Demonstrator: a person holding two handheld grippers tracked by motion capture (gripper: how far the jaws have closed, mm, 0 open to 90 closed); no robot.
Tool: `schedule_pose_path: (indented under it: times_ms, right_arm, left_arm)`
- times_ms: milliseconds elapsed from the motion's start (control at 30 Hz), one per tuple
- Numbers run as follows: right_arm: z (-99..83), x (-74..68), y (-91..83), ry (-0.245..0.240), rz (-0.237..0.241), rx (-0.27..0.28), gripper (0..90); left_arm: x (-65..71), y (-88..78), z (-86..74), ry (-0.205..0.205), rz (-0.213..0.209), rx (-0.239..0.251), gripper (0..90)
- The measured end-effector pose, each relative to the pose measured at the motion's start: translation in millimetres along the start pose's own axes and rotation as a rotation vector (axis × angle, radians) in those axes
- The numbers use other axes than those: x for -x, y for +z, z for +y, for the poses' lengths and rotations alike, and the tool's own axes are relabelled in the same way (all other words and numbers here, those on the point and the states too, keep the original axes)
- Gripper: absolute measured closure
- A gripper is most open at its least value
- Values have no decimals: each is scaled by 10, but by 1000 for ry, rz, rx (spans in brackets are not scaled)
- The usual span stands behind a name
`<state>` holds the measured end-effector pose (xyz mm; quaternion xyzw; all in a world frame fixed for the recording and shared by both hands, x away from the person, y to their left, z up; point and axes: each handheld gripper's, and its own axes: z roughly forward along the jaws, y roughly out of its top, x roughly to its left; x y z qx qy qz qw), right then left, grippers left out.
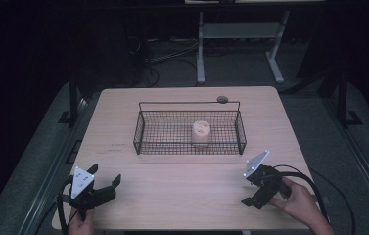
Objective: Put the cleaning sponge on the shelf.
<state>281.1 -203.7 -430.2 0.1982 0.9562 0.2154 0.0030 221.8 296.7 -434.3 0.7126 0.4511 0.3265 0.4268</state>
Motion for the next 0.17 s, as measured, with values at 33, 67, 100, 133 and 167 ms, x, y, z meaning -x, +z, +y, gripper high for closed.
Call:
schedule_pose_path:
  times_ms: [33, 67, 100, 133, 167]
  right_arm:
    - [0, 0, 0, 0, 0, 0, 172]
    - [-15, -5, -3, 6, 0, 1, 172]
    - [-15, -5, -3, 6, 0, 1, 172]
    - [-22, -8, -3, 10, 3, 3, 172]
    - [-31, -11, 0, 10, 0, 2, 172]
  left_arm:
    - [0, 0, 0, 0, 0, 0, 140]
    - [-1, 1, 1, 1, -1, 0, 140]
    - [-1, 1, 1, 1, -1, 0, 140]
    - [-2, 2, 1, 2, -1, 0, 140]
    - [-2, 3, 1, 2, 0, 1, 140]
